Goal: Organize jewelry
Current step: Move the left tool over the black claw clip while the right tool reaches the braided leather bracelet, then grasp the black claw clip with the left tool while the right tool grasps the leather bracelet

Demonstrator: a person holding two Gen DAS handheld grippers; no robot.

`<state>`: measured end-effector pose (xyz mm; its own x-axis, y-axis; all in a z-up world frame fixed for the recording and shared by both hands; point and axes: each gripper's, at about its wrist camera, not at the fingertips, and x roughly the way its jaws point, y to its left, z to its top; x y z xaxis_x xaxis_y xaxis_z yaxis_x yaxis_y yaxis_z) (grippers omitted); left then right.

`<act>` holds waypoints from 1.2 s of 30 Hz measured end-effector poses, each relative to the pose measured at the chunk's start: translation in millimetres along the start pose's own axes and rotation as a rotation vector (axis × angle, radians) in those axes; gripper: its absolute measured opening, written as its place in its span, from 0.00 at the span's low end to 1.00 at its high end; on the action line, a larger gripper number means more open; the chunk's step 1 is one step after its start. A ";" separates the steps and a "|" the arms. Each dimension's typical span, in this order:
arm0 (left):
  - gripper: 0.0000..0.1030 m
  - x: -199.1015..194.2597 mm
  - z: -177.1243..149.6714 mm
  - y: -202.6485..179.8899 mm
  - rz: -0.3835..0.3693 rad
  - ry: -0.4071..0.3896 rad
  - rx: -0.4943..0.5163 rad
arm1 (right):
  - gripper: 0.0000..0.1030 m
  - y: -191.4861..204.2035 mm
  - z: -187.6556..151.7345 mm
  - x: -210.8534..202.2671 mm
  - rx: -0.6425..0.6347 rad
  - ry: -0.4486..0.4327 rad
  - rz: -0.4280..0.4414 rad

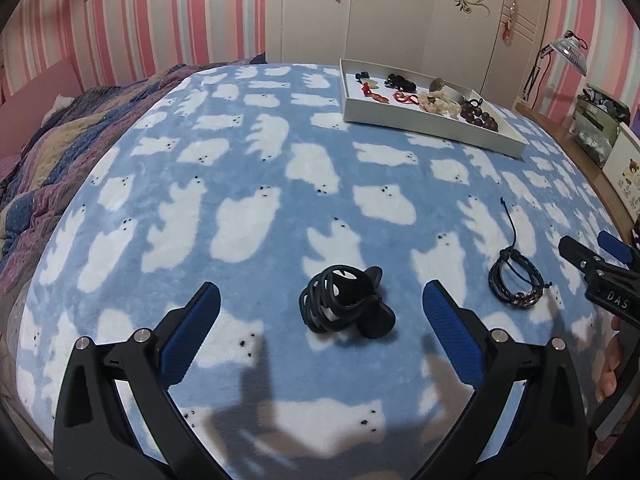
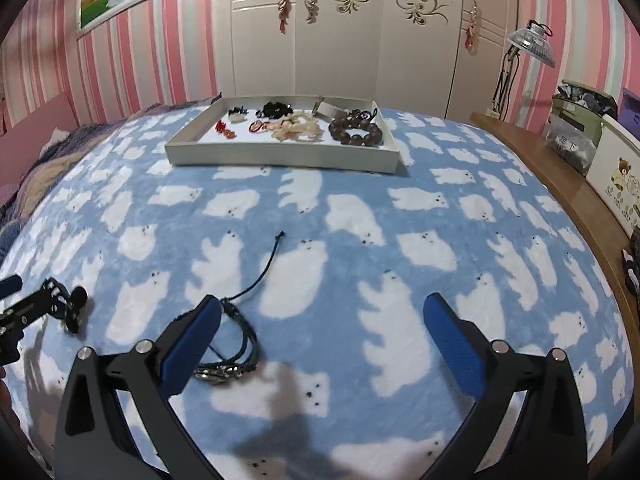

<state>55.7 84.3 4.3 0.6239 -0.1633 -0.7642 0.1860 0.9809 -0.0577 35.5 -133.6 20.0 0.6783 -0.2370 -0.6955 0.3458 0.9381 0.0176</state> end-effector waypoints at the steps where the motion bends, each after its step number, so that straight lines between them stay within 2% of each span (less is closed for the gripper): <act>1: 0.97 0.9 -0.6 -0.5 0.000 0.001 0.001 | 0.98 -0.2 -0.4 1.2 0.003 0.004 -0.001; 10: 0.97 16.3 -5.3 -4.6 -0.044 0.024 0.013 | 0.95 3.9 -5.5 11.4 0.023 0.056 0.039; 14: 0.96 19.9 -4.5 -8.0 -0.060 0.023 0.024 | 0.81 10.8 -9.3 18.9 0.019 0.098 0.077; 17: 0.94 22.1 -4.1 -9.0 -0.056 0.026 0.030 | 0.80 13.4 -12.1 21.7 0.030 0.116 0.098; 20: 0.88 26.5 -4.3 -9.7 -0.062 0.041 0.029 | 0.72 17.0 -13.1 23.2 0.030 0.128 0.117; 23: 0.86 30.9 -4.2 -10.3 -0.068 0.053 0.024 | 0.70 21.7 -14.9 25.9 0.021 0.140 0.127; 26: 0.86 33.6 -4.6 -9.4 -0.072 0.058 0.019 | 0.59 22.8 -17.3 30.2 0.031 0.164 0.150; 30: 0.80 37.8 -5.3 -7.1 -0.083 0.076 0.009 | 0.54 23.2 -18.1 32.9 0.030 0.166 0.141; 36: 0.79 43.2 -6.1 -5.7 -0.083 0.089 -0.005 | 0.43 23.4 -18.2 36.6 0.032 0.164 0.133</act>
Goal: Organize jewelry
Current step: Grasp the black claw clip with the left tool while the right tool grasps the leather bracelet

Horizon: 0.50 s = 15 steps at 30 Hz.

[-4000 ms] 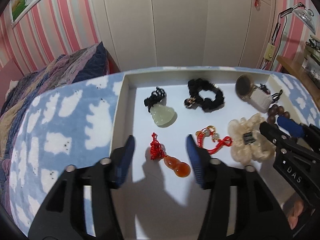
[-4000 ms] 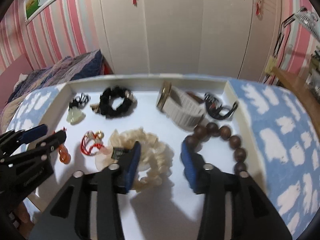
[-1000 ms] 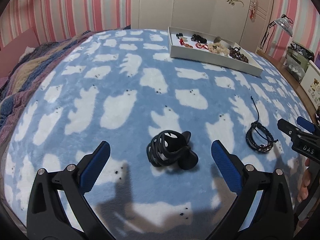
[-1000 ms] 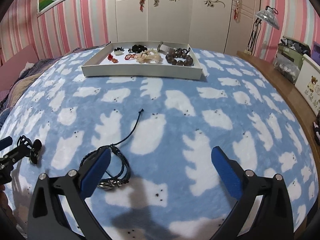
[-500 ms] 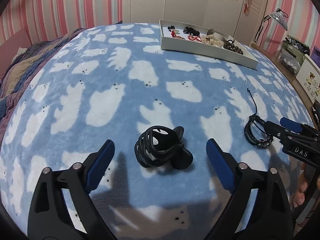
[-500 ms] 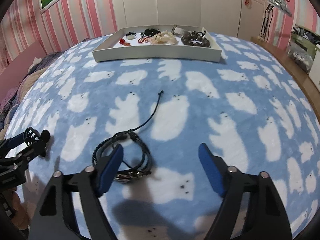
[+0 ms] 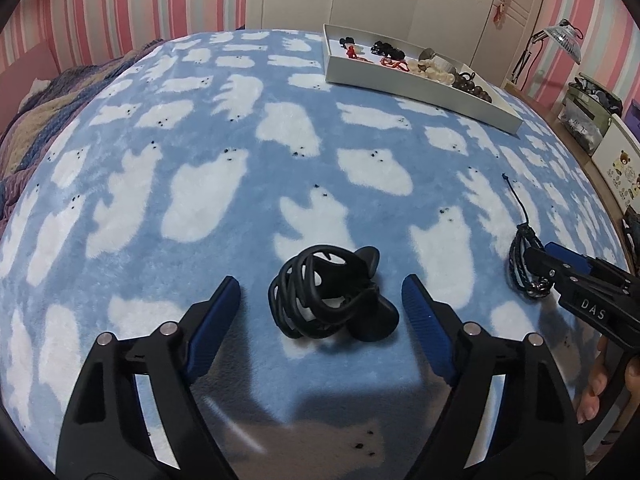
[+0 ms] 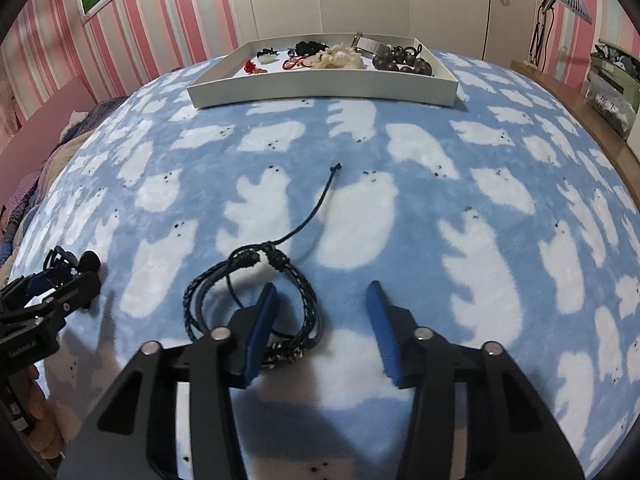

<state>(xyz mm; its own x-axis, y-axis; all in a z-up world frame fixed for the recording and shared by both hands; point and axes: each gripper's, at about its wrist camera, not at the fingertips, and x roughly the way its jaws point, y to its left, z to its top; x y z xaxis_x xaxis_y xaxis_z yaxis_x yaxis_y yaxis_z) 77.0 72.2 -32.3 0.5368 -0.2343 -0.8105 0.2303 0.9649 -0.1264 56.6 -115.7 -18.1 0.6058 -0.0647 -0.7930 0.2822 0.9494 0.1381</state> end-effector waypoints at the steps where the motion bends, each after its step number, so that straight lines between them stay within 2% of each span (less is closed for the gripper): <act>1: 0.77 0.7 0.0 -0.6 0.005 0.000 0.001 | 0.42 0.2 0.1 -0.1 -0.001 -0.001 -0.001; 5: 0.72 0.7 -0.3 -1.6 0.021 0.000 0.010 | 0.25 3.2 0.8 -0.8 -0.018 -0.007 0.008; 6: 0.67 0.4 -0.5 -2.2 0.025 -0.001 0.013 | 0.24 4.4 0.8 -0.7 -0.024 -0.007 0.008; 11: 0.60 -0.1 0.4 -3.3 0.020 -0.007 0.017 | 0.15 6.3 2.2 0.8 -0.039 -0.013 0.021; 12: 0.55 -1.2 0.4 -3.7 0.011 -0.009 0.018 | 0.14 6.1 2.8 1.1 -0.038 -0.014 0.025; 15: 0.55 -2.3 2.5 -4.4 0.006 -0.013 0.013 | 0.12 4.8 4.0 1.2 -0.032 -0.017 0.034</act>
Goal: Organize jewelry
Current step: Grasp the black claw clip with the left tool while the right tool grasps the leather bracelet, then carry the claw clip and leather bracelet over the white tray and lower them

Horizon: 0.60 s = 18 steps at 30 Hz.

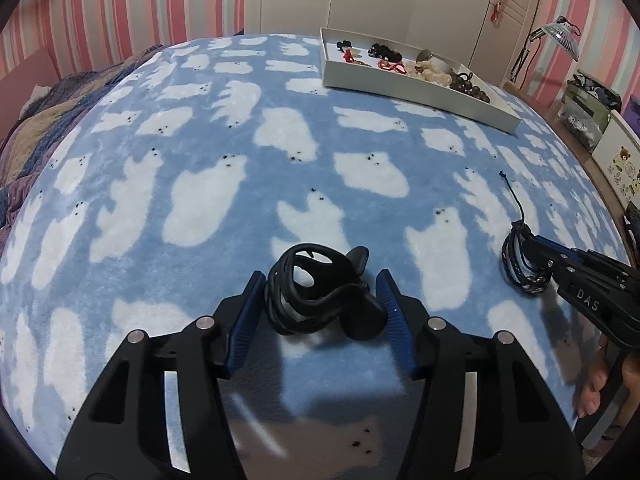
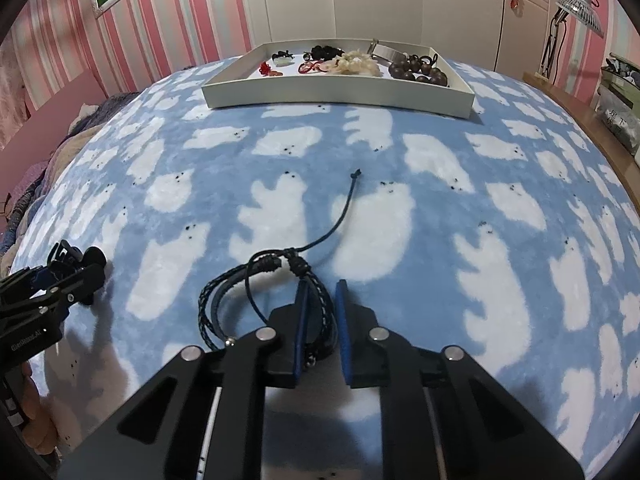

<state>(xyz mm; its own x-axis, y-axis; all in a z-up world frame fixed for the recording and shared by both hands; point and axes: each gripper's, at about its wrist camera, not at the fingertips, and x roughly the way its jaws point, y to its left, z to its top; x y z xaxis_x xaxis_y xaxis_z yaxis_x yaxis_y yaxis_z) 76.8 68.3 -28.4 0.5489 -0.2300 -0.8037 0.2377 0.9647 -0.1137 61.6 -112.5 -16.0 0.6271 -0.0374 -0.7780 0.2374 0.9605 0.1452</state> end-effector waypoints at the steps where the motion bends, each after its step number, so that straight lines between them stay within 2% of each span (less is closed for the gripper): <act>1: 0.55 -0.2 0.2 0.8 -0.002 0.001 -0.004 | 0.10 -1.5 0.7 -0.2 0.007 -0.001 0.007; 10: 0.54 -4.6 9.4 -6.0 -0.004 -0.014 0.007 | 0.09 -8.4 7.3 1.1 0.030 -0.007 0.021; 18: 0.54 -4.0 39.1 -22.6 -0.004 -0.036 0.036 | 0.08 -14.9 28.9 -0.8 0.016 -0.044 0.001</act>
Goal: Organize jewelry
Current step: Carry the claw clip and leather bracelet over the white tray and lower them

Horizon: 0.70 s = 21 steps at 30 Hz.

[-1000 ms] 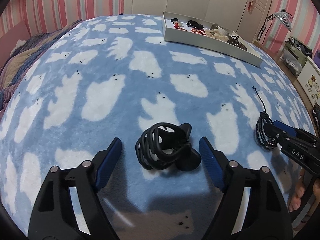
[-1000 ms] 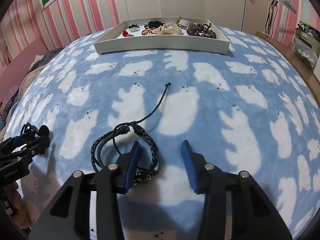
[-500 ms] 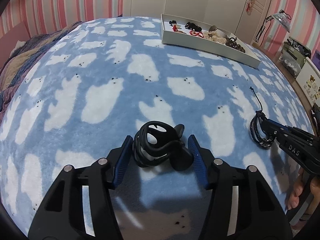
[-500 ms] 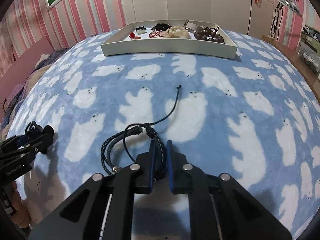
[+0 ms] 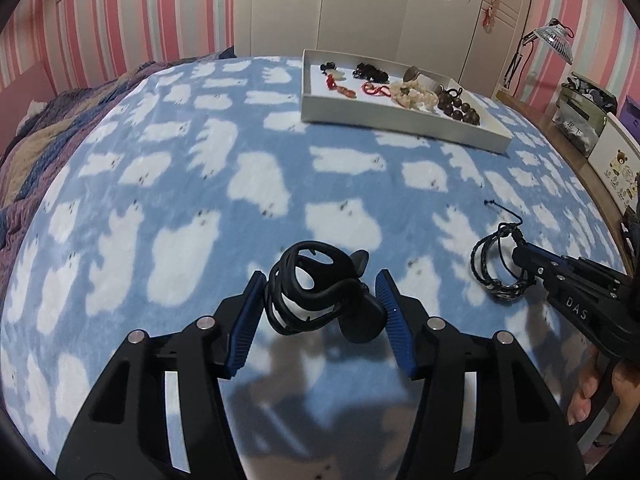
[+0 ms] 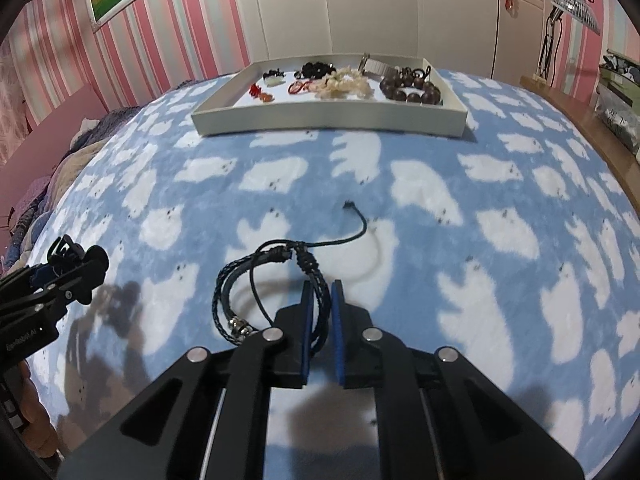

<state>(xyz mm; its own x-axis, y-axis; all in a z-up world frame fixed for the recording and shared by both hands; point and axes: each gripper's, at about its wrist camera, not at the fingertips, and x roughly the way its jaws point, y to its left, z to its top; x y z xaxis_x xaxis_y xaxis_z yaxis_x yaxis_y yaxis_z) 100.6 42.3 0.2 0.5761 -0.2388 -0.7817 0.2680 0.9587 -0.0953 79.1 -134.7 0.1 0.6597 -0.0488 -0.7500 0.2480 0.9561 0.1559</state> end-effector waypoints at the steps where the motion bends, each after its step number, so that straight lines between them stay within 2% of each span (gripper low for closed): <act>1: 0.54 1.6 5.0 -1.4 0.000 -0.002 0.001 | 0.08 -0.5 2.8 -0.1 -0.003 -0.005 -0.004; 7: 0.54 12.8 38.6 -9.8 -0.011 0.002 -0.007 | 0.08 -10.3 27.8 2.6 -0.012 -0.042 -0.028; 21: 0.55 41.2 132.8 -38.7 -0.001 -0.048 0.025 | 0.08 -24.0 102.3 6.8 -0.026 -0.144 -0.088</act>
<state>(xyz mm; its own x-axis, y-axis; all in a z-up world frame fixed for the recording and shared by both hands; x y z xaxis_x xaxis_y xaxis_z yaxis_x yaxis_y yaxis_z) 216.5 -25.1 53.5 0.6119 -0.2478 -0.7511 0.2877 0.9543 -0.0804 150.2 -187.5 57.0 0.7313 -0.1717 -0.6601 0.2919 0.9535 0.0754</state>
